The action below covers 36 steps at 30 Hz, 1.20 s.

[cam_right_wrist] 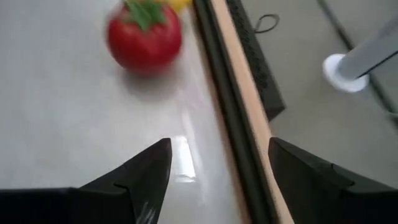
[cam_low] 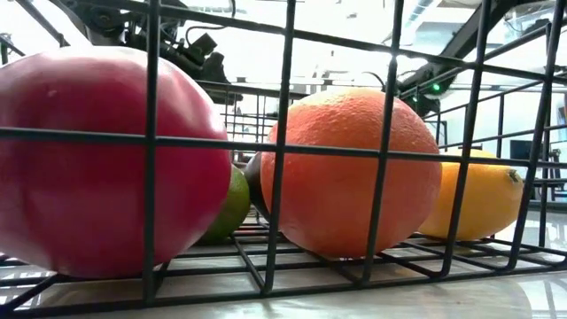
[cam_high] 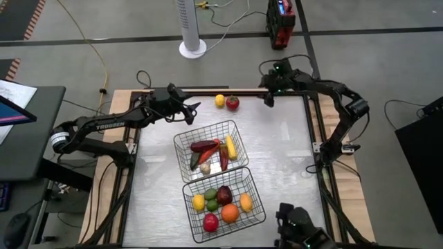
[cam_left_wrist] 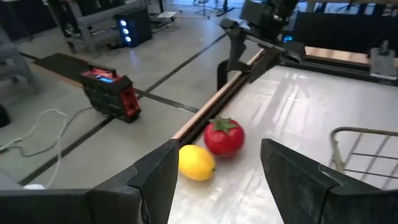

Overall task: Sort produce into baskets
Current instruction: Put the tomato into the bottom wire basket

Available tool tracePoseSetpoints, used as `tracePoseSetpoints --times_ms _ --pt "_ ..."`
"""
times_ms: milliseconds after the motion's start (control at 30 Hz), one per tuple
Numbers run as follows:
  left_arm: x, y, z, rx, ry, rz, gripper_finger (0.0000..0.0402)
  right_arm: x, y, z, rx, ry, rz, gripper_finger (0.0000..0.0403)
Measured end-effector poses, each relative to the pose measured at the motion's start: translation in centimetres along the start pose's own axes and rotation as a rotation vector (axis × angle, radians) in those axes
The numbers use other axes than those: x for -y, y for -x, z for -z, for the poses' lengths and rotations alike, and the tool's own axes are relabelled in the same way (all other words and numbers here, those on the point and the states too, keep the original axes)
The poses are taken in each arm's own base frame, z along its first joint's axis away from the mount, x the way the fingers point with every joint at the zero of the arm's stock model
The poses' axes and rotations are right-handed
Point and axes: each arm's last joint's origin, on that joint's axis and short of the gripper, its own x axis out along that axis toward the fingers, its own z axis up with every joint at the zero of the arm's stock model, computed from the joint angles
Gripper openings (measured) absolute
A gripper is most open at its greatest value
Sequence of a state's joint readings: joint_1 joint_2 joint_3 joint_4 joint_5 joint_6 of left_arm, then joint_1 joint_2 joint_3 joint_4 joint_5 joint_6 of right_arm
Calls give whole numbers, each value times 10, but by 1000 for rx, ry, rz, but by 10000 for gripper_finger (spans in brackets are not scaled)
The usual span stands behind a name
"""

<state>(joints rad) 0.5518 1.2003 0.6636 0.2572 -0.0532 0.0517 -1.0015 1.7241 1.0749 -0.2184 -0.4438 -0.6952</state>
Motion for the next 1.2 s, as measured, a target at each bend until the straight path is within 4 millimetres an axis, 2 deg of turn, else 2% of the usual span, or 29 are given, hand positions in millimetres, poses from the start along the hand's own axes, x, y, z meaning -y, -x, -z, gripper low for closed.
tracePoseSetpoints --times_ms 167,333,533,700,800,1067,1200 --pt "-3 0 -1 9 -20 -59 216 -3 -7 17 50 177 61 283" --pt "-4 0 -4 39 -17 -77 216 -4 -18 7 105 221 81 281" --pt "-5 0 -4 40 -16 -80 216 5 -46 -3 70 205 20 281" --pt "-5 0 -1 3 -13 -83 216 23 -49 5 44 227 38 281" --pt "-5 0 1 -17 -30 -84 216 31 -48 11 35 296 60 281" --pt "-6 0 1 -13 -54 -104 216 21 -73 17 16 451 11 281" --pt "-6 0 0 -11 -53 -105 216 24 -72 2 40 450 15 281"
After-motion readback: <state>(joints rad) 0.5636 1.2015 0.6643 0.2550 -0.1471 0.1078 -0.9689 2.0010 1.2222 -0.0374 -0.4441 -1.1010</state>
